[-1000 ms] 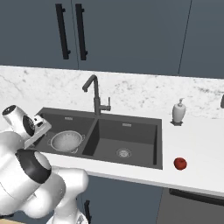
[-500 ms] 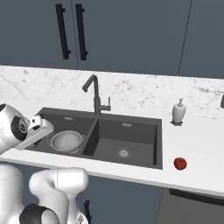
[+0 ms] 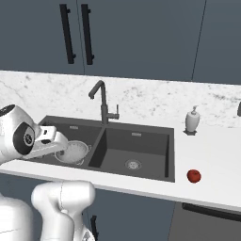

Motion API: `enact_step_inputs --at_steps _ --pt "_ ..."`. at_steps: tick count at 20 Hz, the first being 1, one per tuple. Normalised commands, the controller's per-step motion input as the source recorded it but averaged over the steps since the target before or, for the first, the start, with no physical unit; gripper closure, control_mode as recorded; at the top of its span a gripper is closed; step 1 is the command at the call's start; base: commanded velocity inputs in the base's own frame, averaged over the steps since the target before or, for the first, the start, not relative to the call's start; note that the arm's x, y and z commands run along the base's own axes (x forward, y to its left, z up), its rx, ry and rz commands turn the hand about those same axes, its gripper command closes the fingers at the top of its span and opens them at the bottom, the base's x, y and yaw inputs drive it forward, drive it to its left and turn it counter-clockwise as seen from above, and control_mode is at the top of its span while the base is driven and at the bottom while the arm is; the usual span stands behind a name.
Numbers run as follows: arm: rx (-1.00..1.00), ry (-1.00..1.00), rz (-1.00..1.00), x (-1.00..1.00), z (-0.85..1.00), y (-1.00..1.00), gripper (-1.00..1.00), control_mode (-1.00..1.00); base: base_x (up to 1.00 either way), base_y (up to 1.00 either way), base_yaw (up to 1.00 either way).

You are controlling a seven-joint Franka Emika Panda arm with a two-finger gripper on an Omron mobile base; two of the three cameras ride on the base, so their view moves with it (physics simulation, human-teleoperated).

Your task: Put the colander in the sink, put the apple in the colander, and turn on the sink faucet and pour water over the colander.

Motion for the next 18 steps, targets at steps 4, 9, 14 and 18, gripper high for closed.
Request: enact_step_inputs --at_steps 4,9,14,18 --pt "0.19 0.00 -0.23 -0.44 0.28 -0.83 -1.00 -1.00 0.00 0.00 0.00" --pt "0.13 0.00 -0.07 -0.40 0.11 -0.99 -1.00 -1.00 0.00 0.00 0.00" --pt "0.04 0.01 -0.04 -0.19 0.01 -1.00 -1.00 -1.00 0.00 0.00 0.00" --pt "0.02 0.10 -0.07 -0.03 0.00 -1.00 -1.00 -1.00 0.00 0.00 0.00"
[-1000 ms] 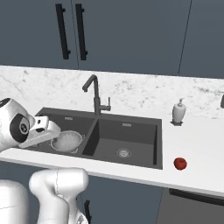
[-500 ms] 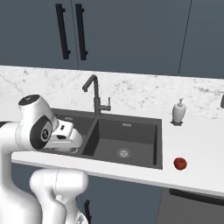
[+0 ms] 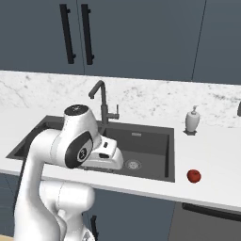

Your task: Put the colander in the sink, put the apple in the colander, and turn on the sink faucet and pour water over the colander.

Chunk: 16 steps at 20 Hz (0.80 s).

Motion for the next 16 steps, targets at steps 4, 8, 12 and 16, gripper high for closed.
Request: enact_step_inputs --at_steps 4,8,12,16 --pt "0.01 0.03 -0.07 -0.05 -0.01 -1.00 -1.00 -1.00 0.00 0.00 0.00" --pt "0.00 0.00 -0.10 0.02 -0.10 -1.00 -1.00 -1.00 0.00 0.00 0.00" --pt "0.00 0.00 -0.08 0.13 -0.15 -1.00 -1.00 -1.00 0.00 0.00 0.00" --pt "0.02 0.00 -0.01 0.24 -0.19 -1.00 -1.00 -1.00 0.00 0.00 0.00"
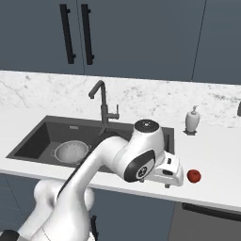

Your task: Put the colander in the sink, put the apple in the colander, and turn on the sink faucet and pour water over the colander.

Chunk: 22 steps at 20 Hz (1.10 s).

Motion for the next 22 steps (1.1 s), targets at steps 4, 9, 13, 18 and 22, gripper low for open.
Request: enact_step_inputs --at_steps 4,9,13,18,22 --pt "0.06 0.02 0.00 0.52 -0.15 -0.88 -1.00 -1.00 0.00 0.00 0.00" --pt "0.12 0.05 0.00 0.94 -0.13 -0.57 -1.00 -1.00 0.00 0.00 0.00" --pt "0.16 0.06 0.00 0.95 -0.13 -0.53 -1.00 -1.00 0.00 0.00 0.00" --pt "0.11 0.06 0.00 0.88 -0.22 -0.44 -1.00 -1.00 0.00 0.00 0.00" --pt "0.01 0.02 0.00 0.58 -0.32 -0.40 -1.00 -1.00 0.00 0.00 0.00"
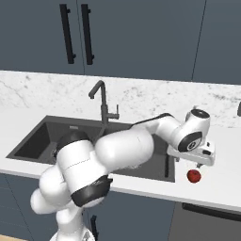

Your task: Put the colander in the sink, put the apple in the colander, and turn on the sink faucet and pour water over the colander.

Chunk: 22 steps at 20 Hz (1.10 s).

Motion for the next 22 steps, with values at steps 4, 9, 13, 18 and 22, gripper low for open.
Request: enact_step_inputs --at_steps 4,9,13,18,22 --pt "0.00 0.00 0.00 0.32 -0.42 -0.28 -1.00 -1.00 0.00 0.00 0.00" --pt "0.00 0.00 0.00 0.12 -0.44 -0.25 -1.00 -1.00 0.00 0.00 0.00" --pt "0.00 0.00 0.00 0.01 -0.32 -0.04 -1.00 -1.00 0.00 0.00 0.00" --pt "0.00 0.02 0.00 0.08 -0.29 0.00 -1.00 -1.00 0.00 0.00 0.00" --pt "0.00 0.02 0.00 0.00 -0.25 0.07 -1.00 -1.00 0.00 0.00 0.00"
